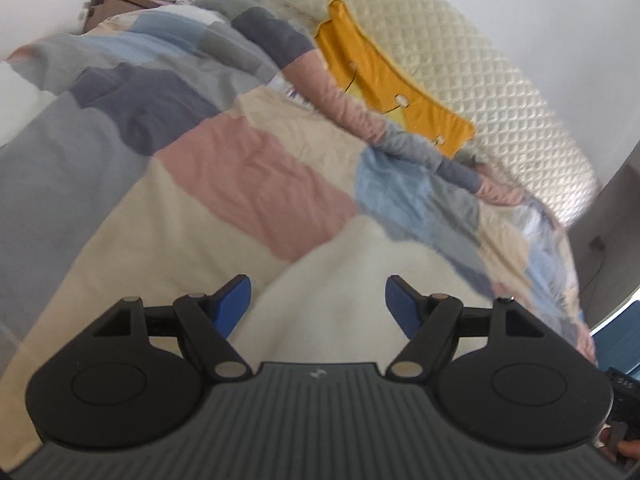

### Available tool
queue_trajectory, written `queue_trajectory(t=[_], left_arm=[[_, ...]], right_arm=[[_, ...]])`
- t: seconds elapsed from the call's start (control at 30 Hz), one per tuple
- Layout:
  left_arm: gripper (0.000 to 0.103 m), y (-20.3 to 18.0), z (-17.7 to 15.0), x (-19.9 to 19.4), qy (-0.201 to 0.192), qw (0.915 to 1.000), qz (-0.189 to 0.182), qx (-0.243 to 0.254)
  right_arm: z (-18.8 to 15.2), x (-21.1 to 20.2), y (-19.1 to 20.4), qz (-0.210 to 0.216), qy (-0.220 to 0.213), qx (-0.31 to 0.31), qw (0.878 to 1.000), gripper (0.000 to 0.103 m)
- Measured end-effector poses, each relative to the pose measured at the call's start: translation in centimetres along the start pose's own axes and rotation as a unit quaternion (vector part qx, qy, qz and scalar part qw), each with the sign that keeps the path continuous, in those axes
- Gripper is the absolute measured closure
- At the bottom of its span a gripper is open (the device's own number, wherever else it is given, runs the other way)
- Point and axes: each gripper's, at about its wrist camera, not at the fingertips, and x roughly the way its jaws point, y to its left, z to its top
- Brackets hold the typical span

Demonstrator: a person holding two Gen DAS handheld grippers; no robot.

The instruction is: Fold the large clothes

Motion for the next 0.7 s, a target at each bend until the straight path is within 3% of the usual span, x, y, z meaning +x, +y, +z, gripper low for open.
queue_trajectory(t=[0.1, 0.17, 0.3, 0.33, 0.4, 0.43, 0.47, 0.57, 0.7], left_arm=[[0.025, 0.9, -1.2, -1.2, 0.015, 0.9994, 0.032, 0.005], [0.025, 1.2, -1.9, -1.6, 0.026, 0.998, 0.055, 0.015], [0.028, 1.2, -2.7, -1.7, 0.046, 0.9972, 0.049, 0.033], [0.035, 0.7, -2.9, -1.7, 0.049, 0.9965, 0.049, 0.046], [0.057, -0.2, -3.3, -1.7, 0.053, 0.9937, 0.059, 0.079], [0.072, -0.7, -3.4, -1.4, 0.055, 0.992, 0.063, 0.094], [0.08, -0.9, -3.4, -1.5, 0.052, 0.9914, 0.064, 0.101], [0.087, -0.7, -3.0, -2.7, 0.036, 0.9948, 0.047, 0.083], [0.088, 0.0, -2.0, -5.1, 0.01, 0.9988, 0.018, 0.043]], right_arm=[[-1.0, -0.5, 1.2, -0.022, 0.031, -0.062, 0.997, 0.048], [-2.1, -0.2, 2.7, -0.047, 0.054, -0.134, 0.988, 0.048], [-4.2, 1.2, 4.4, -0.096, 0.082, -0.216, 0.968, 0.057], [-4.4, 1.2, 4.4, -0.102, 0.08, -0.213, 0.968, 0.071], [-4.1, 1.2, 3.8, -0.107, 0.08, -0.195, 0.972, 0.083], [-3.8, 1.1, 3.4, -0.106, 0.081, -0.184, 0.974, 0.085], [-3.6, 1.0, 3.0, -0.097, 0.075, -0.174, 0.977, 0.086], [-2.8, 0.2, 1.4, -0.078, 0.067, -0.122, 0.987, 0.089], [-2.0, -1.5, -0.8, -0.06, 0.038, -0.034, 0.997, 0.091]])
